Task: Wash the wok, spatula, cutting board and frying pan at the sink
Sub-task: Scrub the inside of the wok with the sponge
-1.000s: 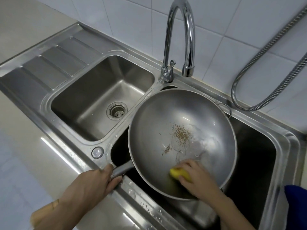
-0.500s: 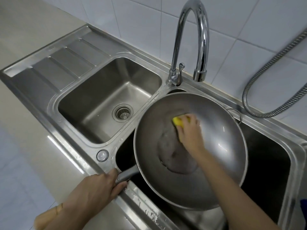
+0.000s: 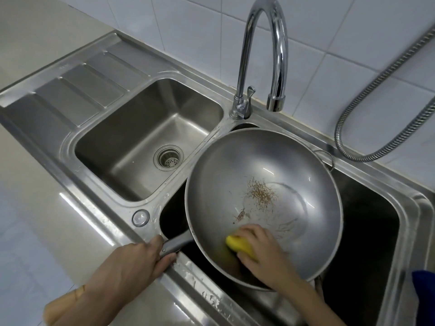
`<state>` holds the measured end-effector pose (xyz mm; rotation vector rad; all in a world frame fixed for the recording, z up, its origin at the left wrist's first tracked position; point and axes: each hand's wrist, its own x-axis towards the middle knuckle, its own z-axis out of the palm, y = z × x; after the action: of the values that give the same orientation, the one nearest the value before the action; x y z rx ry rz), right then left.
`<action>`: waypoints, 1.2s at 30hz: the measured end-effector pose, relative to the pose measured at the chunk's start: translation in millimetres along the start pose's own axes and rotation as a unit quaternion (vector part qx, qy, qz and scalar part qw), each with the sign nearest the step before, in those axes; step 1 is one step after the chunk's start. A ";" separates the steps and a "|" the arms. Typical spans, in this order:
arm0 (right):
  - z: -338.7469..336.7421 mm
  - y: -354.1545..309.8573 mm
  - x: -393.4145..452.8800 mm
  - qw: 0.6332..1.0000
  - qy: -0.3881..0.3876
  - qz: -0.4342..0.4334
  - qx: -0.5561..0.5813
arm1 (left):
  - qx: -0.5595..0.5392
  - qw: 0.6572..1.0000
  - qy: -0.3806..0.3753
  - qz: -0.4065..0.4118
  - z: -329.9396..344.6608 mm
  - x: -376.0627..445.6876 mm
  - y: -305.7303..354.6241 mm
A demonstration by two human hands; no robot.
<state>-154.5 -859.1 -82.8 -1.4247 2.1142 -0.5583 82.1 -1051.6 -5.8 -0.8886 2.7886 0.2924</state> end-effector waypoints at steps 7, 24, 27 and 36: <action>-41.9 69.8 27.6 0.961 0.139 0.104 -0.215 | 0.014 1.000 0.023 0.004 7.3 -1.5 -3.2; 7.8 -26.6 29.9 0.996 -0.003 -0.026 0.086 | 0.015 0.999 0.045 0.022 5.6 0.4 -3.1; -9.6 10.3 -6.3 0.997 -0.058 -0.051 -0.001 | 0.023 0.998 0.046 0.030 8.6 -1.3 -3.7; -86.5 82.3 54.1 0.937 0.151 0.144 -0.280 | 0.018 0.999 -0.027 -0.006 -6.4 1.6 9.1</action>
<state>-284.2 -875.9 -75.4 -1.3213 2.8266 -0.0507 74.6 -1046.7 1.1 -0.8766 2.7291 0.2584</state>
